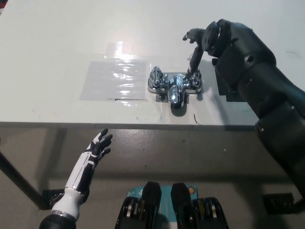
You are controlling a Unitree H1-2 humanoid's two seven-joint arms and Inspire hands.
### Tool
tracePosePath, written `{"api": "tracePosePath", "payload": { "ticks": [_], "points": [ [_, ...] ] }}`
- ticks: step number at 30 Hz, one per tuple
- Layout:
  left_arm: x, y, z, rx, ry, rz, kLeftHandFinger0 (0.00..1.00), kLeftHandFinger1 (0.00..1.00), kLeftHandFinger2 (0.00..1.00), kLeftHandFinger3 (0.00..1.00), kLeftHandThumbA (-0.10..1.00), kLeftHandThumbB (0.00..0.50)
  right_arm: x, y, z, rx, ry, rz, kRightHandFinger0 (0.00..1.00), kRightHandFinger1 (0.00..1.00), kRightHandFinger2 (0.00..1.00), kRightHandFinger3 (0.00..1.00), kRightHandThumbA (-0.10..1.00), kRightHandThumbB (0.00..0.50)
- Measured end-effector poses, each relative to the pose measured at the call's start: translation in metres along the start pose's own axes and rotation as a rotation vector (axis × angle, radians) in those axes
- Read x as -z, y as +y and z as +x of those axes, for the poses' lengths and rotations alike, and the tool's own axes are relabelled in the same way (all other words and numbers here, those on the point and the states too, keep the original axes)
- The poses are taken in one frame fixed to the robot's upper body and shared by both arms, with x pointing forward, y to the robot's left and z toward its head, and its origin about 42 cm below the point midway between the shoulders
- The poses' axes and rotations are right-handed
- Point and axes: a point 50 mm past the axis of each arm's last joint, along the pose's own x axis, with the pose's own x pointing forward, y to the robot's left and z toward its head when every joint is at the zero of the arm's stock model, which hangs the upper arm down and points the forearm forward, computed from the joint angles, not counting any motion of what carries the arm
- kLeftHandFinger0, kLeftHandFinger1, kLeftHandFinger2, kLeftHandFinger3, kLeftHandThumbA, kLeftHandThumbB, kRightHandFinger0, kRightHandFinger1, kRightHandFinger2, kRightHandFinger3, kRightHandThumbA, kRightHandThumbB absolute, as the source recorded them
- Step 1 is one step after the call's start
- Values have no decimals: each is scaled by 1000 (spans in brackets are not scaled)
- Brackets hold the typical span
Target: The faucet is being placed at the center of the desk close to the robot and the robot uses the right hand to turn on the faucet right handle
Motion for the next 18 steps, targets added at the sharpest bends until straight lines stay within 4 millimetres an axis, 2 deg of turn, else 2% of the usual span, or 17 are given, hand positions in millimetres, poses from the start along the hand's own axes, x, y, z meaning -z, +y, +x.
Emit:
{"api": "tracePosePath", "payload": {
  "ticks": [9,15,18],
  "points": [
    [0,0,0,0,-1,0,1000,1000,1000,1000,1000,79,7,19,7,-6,25,-17,1000,1000,1000,1000,1000,328],
    [-1,0,1,-1,-3,0,1000,1000,1000,1000,1000,99,12,23,9,-6,40,-25,1000,1000,1000,1000,1000,340],
    [-2,1,2,-1,-6,0,1000,1000,1000,1000,1000,91,12,23,9,-3,43,-33,1000,1000,1000,1000,916,340]
  ]
}}
